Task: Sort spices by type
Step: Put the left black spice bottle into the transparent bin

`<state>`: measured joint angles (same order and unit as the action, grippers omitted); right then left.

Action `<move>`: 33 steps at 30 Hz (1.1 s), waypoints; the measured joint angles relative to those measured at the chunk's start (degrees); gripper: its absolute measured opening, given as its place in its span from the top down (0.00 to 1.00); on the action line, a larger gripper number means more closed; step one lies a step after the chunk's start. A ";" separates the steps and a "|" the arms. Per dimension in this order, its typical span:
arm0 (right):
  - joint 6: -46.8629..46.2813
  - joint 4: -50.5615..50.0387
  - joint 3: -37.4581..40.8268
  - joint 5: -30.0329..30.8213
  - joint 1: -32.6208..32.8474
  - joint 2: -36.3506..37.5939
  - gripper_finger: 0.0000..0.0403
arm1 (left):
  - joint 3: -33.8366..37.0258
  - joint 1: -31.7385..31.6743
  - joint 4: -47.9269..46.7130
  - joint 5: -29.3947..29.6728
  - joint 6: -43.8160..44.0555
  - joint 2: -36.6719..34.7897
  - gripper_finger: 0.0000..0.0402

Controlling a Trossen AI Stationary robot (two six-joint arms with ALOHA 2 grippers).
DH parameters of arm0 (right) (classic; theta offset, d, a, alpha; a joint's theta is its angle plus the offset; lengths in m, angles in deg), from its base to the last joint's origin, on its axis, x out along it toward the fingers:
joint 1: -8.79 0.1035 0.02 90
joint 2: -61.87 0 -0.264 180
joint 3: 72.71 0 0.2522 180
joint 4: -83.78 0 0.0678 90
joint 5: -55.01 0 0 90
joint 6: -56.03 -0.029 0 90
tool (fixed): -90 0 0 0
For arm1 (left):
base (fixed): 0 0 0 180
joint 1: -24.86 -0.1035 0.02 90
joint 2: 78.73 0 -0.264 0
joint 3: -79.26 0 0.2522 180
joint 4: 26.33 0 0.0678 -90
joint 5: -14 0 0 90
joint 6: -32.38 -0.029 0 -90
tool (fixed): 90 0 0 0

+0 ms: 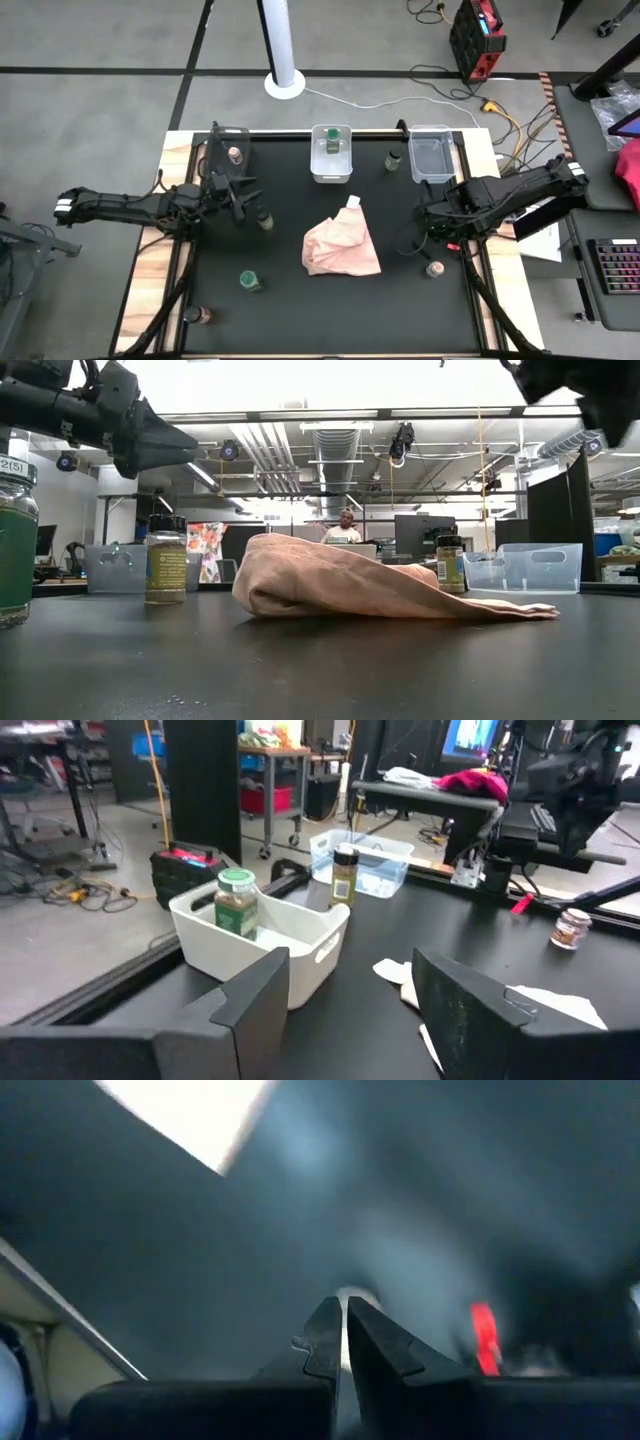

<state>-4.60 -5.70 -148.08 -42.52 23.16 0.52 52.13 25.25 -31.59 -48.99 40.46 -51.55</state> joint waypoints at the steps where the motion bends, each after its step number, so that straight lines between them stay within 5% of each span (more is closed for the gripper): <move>1: -1.65 -1.62 0.00 -1.08 0.00 0.06 0.97 | 0.00 0.00 0.35 0.36 -0.40 0.00 0.51; 8: -6.71 -4.55 0.05 -4.42 1.25 0.00 0.97 | 0.00 0.00 0.71 0.95 -1.86 0.07 0.51; 22: -4.36 -4.58 0.15 1.16 1.25 -0.65 0.96 | 0.00 0.00 2.00 0.97 -2.65 0.37 0.51; 33: -5.76 -4.60 0.57 1.55 1.25 -0.67 0.60 | 0.00 0.00 2.07 0.97 -2.65 0.48 0.51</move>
<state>-10.36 -10.30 -147.51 -40.97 24.40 -0.15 52.13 25.25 -29.53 -48.01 37.81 -51.06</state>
